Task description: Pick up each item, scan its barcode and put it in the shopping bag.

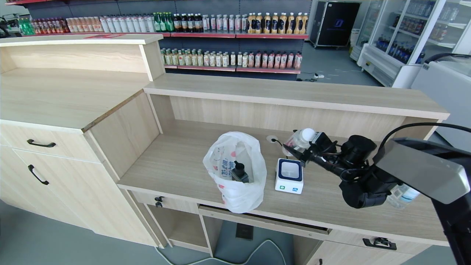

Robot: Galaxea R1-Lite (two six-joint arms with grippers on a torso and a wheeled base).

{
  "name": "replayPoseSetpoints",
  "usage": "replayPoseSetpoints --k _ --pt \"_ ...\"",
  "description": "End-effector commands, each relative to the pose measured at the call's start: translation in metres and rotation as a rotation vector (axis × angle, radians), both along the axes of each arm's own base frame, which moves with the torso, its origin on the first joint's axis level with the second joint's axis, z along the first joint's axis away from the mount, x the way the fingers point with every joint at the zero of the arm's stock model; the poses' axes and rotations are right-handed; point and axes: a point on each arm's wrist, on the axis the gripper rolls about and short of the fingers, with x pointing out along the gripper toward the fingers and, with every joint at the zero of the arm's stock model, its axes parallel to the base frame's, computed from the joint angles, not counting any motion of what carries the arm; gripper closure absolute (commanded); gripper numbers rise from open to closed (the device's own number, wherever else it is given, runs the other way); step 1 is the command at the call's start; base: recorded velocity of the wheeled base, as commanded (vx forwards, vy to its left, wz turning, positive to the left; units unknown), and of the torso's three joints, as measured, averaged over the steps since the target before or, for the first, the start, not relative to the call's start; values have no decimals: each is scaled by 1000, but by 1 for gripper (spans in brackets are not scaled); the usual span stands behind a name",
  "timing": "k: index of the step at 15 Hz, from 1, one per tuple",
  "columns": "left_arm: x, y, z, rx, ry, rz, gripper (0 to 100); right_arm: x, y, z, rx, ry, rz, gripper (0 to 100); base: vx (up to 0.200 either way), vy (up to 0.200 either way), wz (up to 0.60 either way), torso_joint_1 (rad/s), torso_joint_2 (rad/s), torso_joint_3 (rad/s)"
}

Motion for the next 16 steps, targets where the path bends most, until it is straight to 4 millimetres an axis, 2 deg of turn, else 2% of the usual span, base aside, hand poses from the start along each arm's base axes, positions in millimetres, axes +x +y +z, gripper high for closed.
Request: replayPoseSetpoints --k 1,7,11,16 --pt "0 0 0 0 -1 0 0 3 1 -10 -11 10 6 100 0 0 0 0 0 0" --pt "0 0 0 0 -1 0 0 7 -10 -29 -44 25 10 100 0 0 0 0 0 0" --pt "0 0 0 0 -1 0 0 18 -7 -27 -48 -30 49 100 0 0 0 0 0 0" --pt "0 0 0 0 -1 0 0 28 -2 -36 -71 -73 88 100 0 0 0 0 0 0"
